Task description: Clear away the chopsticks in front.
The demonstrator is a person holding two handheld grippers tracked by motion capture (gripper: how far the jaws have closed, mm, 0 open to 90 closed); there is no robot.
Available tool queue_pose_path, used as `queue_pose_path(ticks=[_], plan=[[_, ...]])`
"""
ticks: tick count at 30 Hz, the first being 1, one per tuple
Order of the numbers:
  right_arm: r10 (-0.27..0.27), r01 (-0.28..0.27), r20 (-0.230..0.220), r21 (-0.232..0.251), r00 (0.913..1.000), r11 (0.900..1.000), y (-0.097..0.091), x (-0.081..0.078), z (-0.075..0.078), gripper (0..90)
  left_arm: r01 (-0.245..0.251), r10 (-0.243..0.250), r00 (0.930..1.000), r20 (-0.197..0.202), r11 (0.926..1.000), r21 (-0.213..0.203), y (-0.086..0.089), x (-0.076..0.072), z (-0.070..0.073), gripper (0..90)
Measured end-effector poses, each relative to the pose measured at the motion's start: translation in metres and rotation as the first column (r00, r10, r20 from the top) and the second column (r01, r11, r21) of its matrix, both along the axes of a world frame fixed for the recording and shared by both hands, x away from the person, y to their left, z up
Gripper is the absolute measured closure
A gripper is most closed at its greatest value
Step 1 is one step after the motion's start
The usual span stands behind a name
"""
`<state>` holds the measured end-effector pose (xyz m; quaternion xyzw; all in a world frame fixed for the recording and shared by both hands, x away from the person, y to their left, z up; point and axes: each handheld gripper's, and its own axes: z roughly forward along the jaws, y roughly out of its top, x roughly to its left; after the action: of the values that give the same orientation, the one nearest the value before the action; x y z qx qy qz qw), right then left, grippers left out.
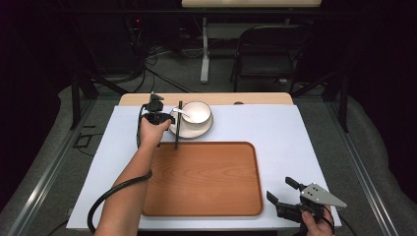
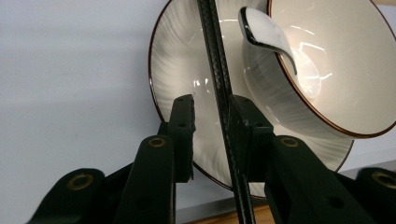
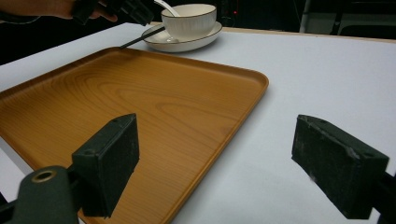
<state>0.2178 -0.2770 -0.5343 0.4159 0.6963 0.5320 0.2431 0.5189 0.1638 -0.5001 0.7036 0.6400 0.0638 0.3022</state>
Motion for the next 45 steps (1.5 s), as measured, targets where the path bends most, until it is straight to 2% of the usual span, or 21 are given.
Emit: queue_pose_path(ticks=[7, 14, 34, 38, 45], plan=[[-0.002, 0.002, -0.002, 0.004, 1.0, 1.0, 0.0, -0.001, 0.0, 14.5, 0.011, -0.011, 0.9999, -0.003, 0.9999, 0.01, -0.008, 0.001, -0.004, 74.9], [-0.002, 0.002, 0.0, 0.004, 1.0, 1.0, -0.001, -0.001, 0.0, 14.5, 0.014, -0.014, 0.9998, -0.011, 0.9989, 0.044, -0.014, 0.003, -0.006, 77.1], [-0.002, 0.002, 0.005, 0.002, 1.0, 1.0, -0.001, -0.001, 0.0, 14.5, 0.011, -0.009, 0.9988, -0.048, 0.999, 0.044, -0.015, 0.008, -0.008, 80.1], [-0.002, 0.002, 0.005, 0.003, 1.0, 1.0, -0.001, -0.001, 0.0, 14.5, 0.003, 0.001, 0.9977, -0.068, 0.9987, 0.051, -0.016, 0.01, -0.01, 81.4], [-0.004, 0.004, 0.006, 0.002, 1.0, 1.0, -0.001, -0.001, 0.0, 14.5, -0.034, 0.038, 0.9903, -0.134, 0.9989, 0.033, -0.015, 0.017, -0.012, 83.9]])
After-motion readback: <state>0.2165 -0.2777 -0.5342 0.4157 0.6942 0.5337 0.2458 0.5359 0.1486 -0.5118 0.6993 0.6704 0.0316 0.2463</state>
